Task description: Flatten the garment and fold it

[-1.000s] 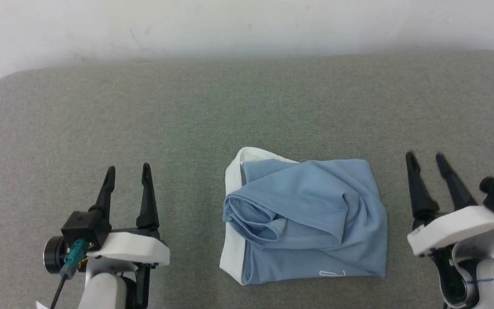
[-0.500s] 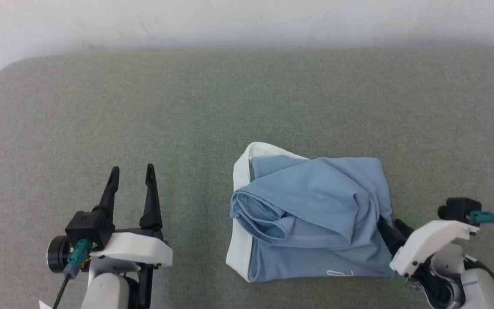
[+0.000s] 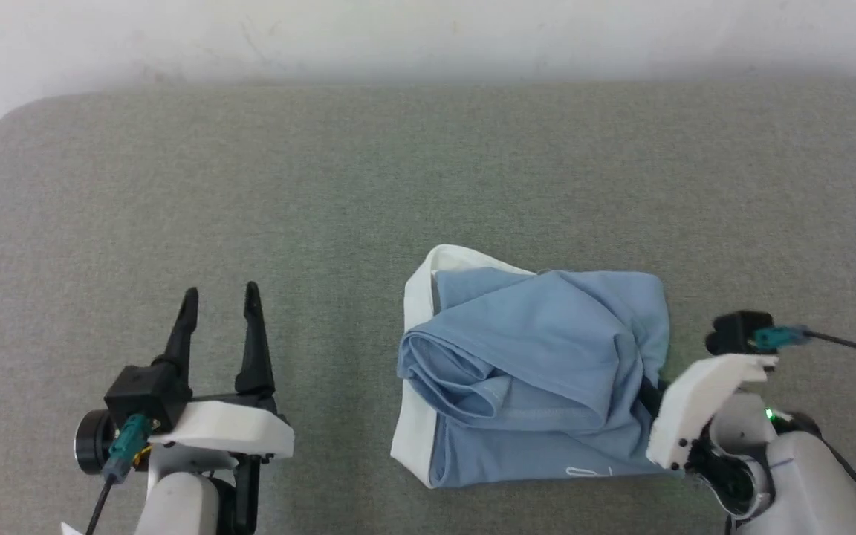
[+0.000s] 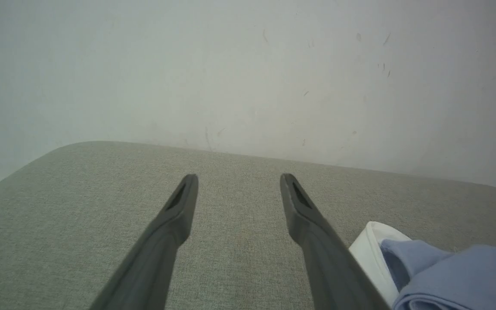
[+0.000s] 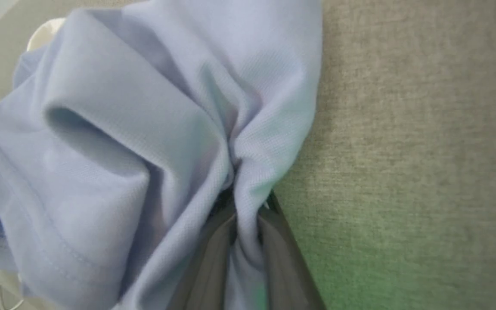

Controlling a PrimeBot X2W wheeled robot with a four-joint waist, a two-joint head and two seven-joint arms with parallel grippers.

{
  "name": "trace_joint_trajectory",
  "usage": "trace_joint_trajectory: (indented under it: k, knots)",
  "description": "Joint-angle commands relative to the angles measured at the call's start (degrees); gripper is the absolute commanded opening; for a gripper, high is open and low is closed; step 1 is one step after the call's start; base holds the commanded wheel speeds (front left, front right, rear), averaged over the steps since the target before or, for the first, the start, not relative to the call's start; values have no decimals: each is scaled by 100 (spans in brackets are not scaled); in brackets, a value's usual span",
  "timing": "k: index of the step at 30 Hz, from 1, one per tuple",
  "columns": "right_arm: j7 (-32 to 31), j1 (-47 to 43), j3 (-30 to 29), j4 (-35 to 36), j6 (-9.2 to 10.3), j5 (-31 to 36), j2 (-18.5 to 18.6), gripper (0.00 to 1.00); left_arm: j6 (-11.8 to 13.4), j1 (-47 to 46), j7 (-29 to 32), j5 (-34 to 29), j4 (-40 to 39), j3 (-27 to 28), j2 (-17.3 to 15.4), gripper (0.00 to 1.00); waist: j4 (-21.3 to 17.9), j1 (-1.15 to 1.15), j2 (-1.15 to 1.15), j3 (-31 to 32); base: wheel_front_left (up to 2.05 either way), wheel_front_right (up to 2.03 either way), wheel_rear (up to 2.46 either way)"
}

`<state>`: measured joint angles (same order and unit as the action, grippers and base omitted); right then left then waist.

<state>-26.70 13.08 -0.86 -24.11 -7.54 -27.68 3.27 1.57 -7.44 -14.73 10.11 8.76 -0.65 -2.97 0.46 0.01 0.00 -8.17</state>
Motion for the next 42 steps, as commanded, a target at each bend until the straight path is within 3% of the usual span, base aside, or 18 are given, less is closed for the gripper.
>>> trace_joint_trajectory:
  k: [1,7,15,21,29,33,42]
  knots:
    - [-42,126,143,184,5,423,-39,0,49,6,-27,22,-44,51,9,100,-89,-1,0,-31,0,0,0]
    - [-410,597,607,1160,5,2290,226,0,69,52,-27,-21,-143,177,9,100,-381,-1,0,-88,0,0,0]
    - [-576,1383,1087,1471,5,2763,973,0,63,-45,-27,-133,-297,239,9,100,-1050,-1,0,-364,0,0,0]
    - [-458,1946,880,1033,5,2852,1612,0,15,-337,-27,-312,-479,312,-17,100,-1588,-1,0,-781,0,0,0]
    - [232,2637,413,37,5,3330,2163,0,9,-740,-27,-586,-747,239,-59,100,-2083,-1,0,-1448,0,0,0]
    - [721,2993,-34,-502,5,3603,2248,0,-58,-1026,-27,-653,-721,209,-178,100,-2139,-1,0,-1772,0,0,0]
    - [1694,3651,-929,-1566,5,4198,2018,0,-62,-1241,-27,-807,-737,96,-326,100,-2031,-1,0,-2211,0,0,0]
